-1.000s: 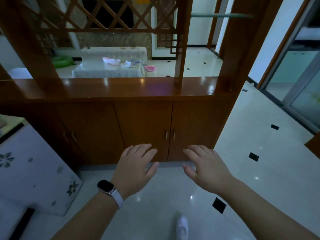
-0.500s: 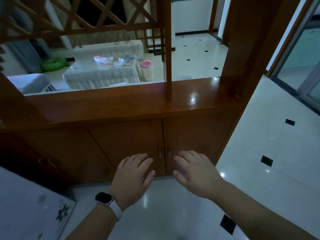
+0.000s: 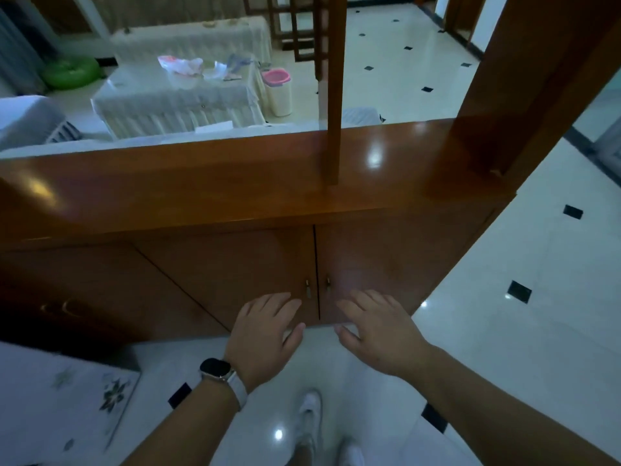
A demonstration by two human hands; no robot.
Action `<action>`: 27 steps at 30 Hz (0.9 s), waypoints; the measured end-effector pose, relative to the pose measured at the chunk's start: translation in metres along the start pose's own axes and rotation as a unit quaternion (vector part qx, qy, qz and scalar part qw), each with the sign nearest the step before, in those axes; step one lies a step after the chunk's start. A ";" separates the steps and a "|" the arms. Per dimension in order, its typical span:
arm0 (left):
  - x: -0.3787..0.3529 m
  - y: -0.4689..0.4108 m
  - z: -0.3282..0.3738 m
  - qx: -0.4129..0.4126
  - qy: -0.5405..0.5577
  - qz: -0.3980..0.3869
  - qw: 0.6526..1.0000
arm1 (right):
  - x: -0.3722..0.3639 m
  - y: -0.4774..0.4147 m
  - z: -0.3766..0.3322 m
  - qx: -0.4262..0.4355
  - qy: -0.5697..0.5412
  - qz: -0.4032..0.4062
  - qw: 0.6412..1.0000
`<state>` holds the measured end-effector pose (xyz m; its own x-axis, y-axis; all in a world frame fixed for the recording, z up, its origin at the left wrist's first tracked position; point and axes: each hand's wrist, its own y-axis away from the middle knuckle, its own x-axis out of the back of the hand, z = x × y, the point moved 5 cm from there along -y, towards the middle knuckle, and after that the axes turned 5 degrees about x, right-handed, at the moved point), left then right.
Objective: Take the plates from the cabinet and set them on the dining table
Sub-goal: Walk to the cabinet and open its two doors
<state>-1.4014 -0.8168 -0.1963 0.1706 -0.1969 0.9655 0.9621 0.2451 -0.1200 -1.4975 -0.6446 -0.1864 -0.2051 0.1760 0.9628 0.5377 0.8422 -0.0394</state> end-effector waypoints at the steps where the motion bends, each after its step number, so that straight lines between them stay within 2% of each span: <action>1: -0.011 -0.006 -0.004 -0.003 0.003 -0.010 1.000 | -0.010 -0.007 0.005 -0.007 0.000 -0.013 1.000; 4: -0.050 -0.027 -0.022 0.013 0.035 -0.054 0.998 | -0.046 -0.027 0.021 -0.033 -0.007 -0.064 0.997; 7: -0.094 -0.048 -0.045 0.080 0.133 -0.087 0.984 | -0.082 -0.050 0.039 -0.064 -0.027 -0.084 0.994; 15: -0.221 -0.100 -0.087 0.253 0.282 -0.215 0.900 | -0.173 -0.110 0.095 -0.187 -0.097 -0.137 0.968; 18: -0.254 -0.113 -0.093 0.320 0.325 -0.232 0.859 | -0.202 -0.124 0.112 -0.267 -0.172 -0.141 0.938; 21: -0.273 -0.120 -0.098 0.383 0.362 -0.218 0.822 | -0.229 -0.133 0.125 -0.351 -0.253 -0.117 0.894; 24: -0.291 -0.124 -0.100 0.403 0.374 -0.210 0.808 | -0.253 -0.140 0.132 -0.413 -0.320 -0.094 0.847; 27: -0.304 -0.129 -0.099 0.412 0.396 -0.194 0.797 | -0.266 -0.148 0.137 -0.430 -0.348 -0.075 0.830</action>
<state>-1.5558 -0.8826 -0.4970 0.2893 -0.8674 0.4048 0.5643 0.4962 0.6599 -1.6344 -0.7460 -0.4738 -0.5836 0.6055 0.5411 0.7874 0.2592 0.5593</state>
